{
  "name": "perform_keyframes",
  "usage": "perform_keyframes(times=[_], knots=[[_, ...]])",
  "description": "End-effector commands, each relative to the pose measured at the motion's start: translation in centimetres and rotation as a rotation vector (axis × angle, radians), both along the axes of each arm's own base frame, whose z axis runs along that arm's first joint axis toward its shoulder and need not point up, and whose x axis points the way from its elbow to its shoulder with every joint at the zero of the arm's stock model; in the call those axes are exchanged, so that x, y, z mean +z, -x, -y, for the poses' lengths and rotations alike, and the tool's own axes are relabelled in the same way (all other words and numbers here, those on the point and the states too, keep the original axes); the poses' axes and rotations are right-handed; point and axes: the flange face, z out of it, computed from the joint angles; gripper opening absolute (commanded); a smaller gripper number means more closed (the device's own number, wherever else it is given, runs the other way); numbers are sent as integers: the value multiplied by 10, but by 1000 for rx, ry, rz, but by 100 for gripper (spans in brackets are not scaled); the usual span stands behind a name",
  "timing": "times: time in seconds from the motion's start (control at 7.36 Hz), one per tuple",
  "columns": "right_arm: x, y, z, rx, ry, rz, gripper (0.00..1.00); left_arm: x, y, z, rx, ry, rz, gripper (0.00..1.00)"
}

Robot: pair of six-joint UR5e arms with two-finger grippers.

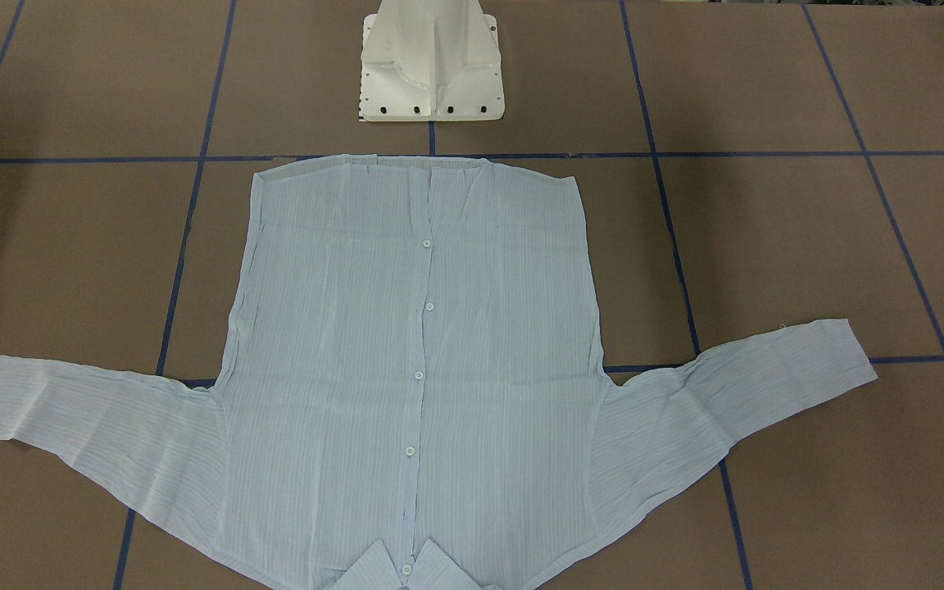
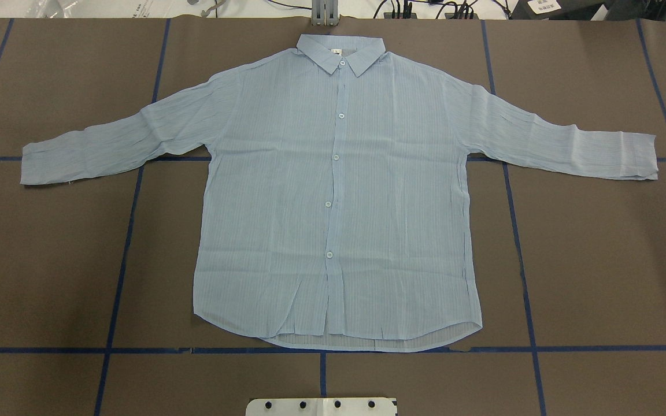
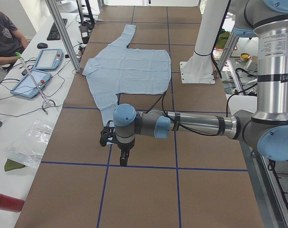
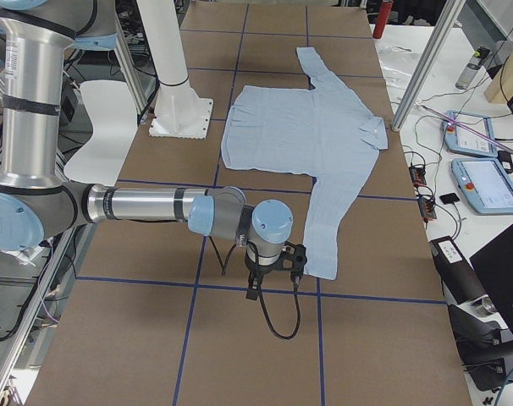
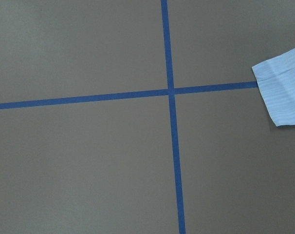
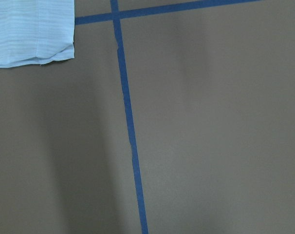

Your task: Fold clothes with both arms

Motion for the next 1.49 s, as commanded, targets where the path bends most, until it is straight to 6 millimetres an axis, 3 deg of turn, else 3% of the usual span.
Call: perform_keyframes(times=[0.0, 0.41, 0.54, 0.82, 0.95, 1.09, 1.22, 1.36], knots=[[-6, 0, 3, 0, -11, -5, 100, -1, 0, 1, 0, -3, 0, 99], [-6, 1, 7, -1, -22, 2, 100, -5, 0, 4, 0, -15, 0, 99], [-11, 2, 14, -5, -104, -2, 100, -12, 0, 10, 3, -38, 0, 99], [-12, 21, 72, -10, -166, 2, 100, -30, -3, 25, -1, -127, -10, 99], [17, 42, 78, -55, -148, 30, 100, -49, -7, 43, 6, -170, -6, 99], [34, 55, 92, -75, -239, 45, 100, -52, -8, 42, 8, -177, -14, 99], [44, 70, 95, -87, -315, 69, 100, -62, -9, 48, -2, -200, -21, 99], [35, 88, 107, -45, -302, 79, 100, -69, -9, 52, -9, -244, -27, 99]])
